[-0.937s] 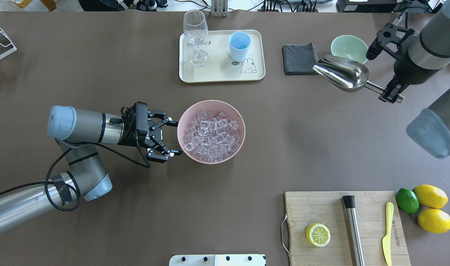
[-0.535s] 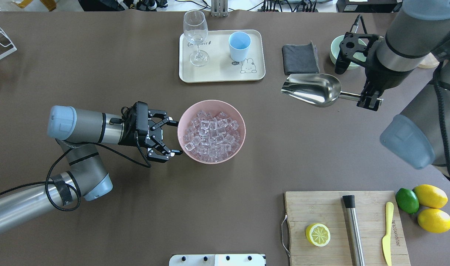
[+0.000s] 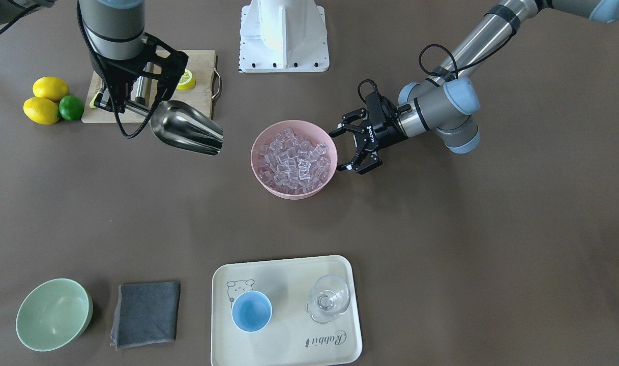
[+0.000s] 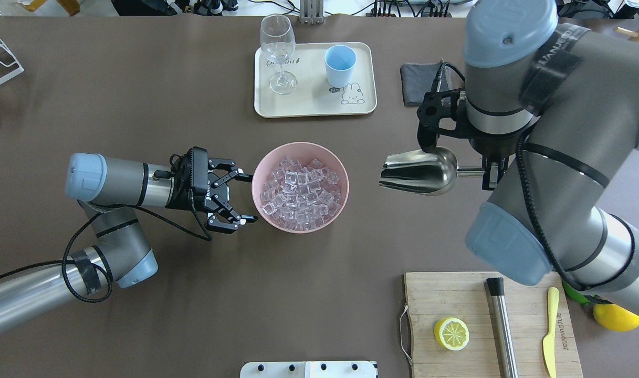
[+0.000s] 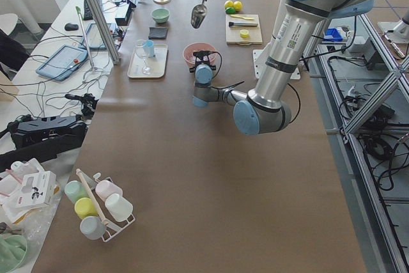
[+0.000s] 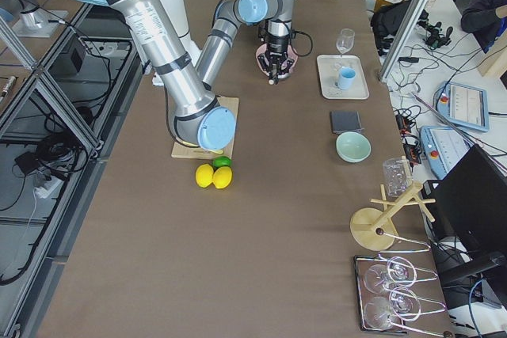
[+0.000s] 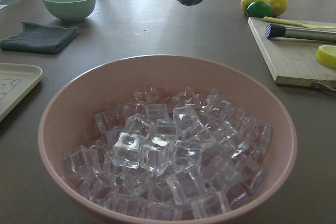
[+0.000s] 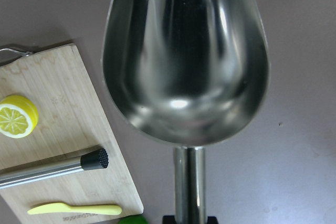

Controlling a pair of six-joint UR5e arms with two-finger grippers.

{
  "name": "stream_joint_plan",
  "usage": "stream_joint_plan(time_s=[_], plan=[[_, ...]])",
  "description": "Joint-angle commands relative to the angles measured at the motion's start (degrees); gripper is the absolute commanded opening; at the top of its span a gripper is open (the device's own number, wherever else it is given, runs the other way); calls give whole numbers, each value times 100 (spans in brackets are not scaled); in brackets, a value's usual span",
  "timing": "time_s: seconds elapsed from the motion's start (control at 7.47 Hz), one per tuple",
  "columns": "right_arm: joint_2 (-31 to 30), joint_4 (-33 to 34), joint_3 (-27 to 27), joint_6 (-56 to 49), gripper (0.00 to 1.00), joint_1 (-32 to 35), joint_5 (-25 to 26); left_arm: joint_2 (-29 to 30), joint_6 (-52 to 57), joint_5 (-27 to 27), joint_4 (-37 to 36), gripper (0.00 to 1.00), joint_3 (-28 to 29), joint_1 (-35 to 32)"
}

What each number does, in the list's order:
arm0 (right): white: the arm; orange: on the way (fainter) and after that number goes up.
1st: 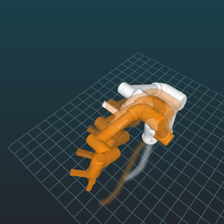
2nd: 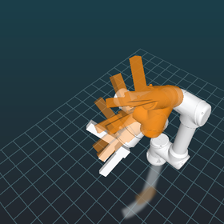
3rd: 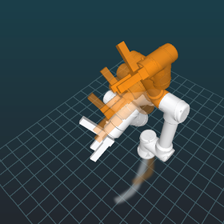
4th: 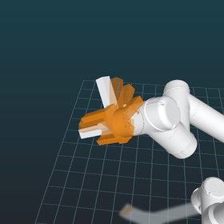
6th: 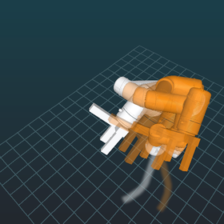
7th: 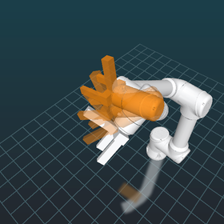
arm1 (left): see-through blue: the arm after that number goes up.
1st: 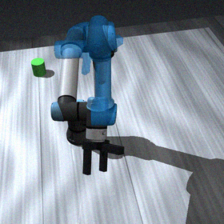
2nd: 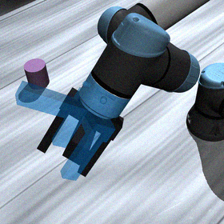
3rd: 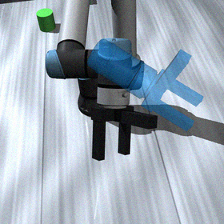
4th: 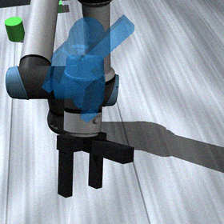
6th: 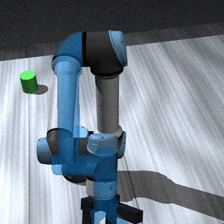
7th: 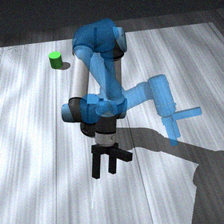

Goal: Put ice in cup with scoop
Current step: 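Lower the scoop into the ice with the right gripper while left steadies bowl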

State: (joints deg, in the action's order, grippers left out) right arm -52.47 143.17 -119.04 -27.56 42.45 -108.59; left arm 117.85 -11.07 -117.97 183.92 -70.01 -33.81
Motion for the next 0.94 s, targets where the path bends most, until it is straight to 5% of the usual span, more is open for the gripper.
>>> stream_joint_plan(time_s=[0.0, 0.4, 0.8], plan=[[1200, 1132, 1052, -74, 0, -237, 57, -34, 0, 37, 126, 97, 14, 15], [2423, 1178, 2810, -110, 0, -246, 215, 1, 0, 291, 109, 97, 75, 155], [2811, 1483, 3420, -101, 0, -587, 338, 10, 0, 336, 109, 97, 76, 191]])
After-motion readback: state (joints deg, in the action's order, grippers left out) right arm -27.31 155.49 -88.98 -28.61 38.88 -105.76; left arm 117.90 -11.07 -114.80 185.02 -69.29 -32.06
